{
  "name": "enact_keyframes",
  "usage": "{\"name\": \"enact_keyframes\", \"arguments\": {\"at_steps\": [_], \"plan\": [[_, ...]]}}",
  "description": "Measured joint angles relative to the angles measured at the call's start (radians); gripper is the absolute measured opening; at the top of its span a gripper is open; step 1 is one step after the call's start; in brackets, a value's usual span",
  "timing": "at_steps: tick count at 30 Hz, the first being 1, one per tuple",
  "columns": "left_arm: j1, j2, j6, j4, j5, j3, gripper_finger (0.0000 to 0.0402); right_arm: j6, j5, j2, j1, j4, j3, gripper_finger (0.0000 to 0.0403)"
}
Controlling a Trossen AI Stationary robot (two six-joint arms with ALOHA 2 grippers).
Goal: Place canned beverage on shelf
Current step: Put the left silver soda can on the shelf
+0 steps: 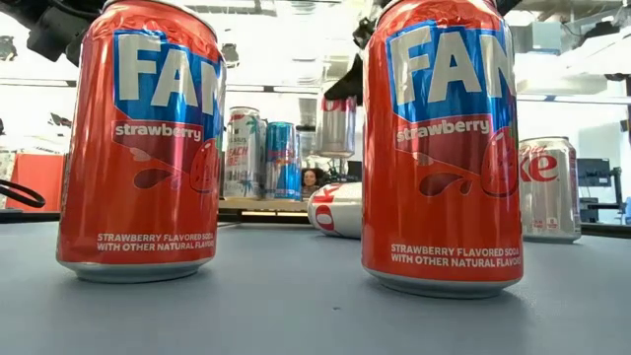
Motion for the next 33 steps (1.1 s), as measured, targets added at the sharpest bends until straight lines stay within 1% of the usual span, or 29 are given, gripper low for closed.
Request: {"name": "enact_keyframes", "arguments": {"at_steps": [5,11,14,18,24,28,33], "plan": [[0.000,0.000,0.000,0.005,0.000,0.000,0.0275,-0.006,-0.134,0.062,-0.091,0.120,0.003,0.0281],[0.000,0.000,0.000,0.004,-0.002,0.000,0.0275,-0.041,-0.144,0.159,-0.144,0.101,0.057,0.0281],[0.000,0.000,0.000,0.004,-0.007,0.000,0.0275,-0.057,-0.150,0.179,-0.159,0.094,0.088,0.0281],[0.000,0.000,0.000,0.004,-0.007,0.000,0.0275,-0.071,-0.233,0.197,-0.193,0.077,0.100,0.0281],[0.000,0.000,0.004,0.007,-0.008,0.000,0.0275,-0.074,-0.256,0.195,-0.230,0.060,0.101,0.0281],[0.000,0.000,0.004,0.007,-0.009,0.000,0.0275,-0.080,-0.355,0.220,-0.246,0.091,0.101,0.0281],[0.000,0.000,0.004,0.007,-0.009,0.000,0.0275,-0.078,-0.356,0.277,-0.270,0.109,0.101,0.0281]]}}
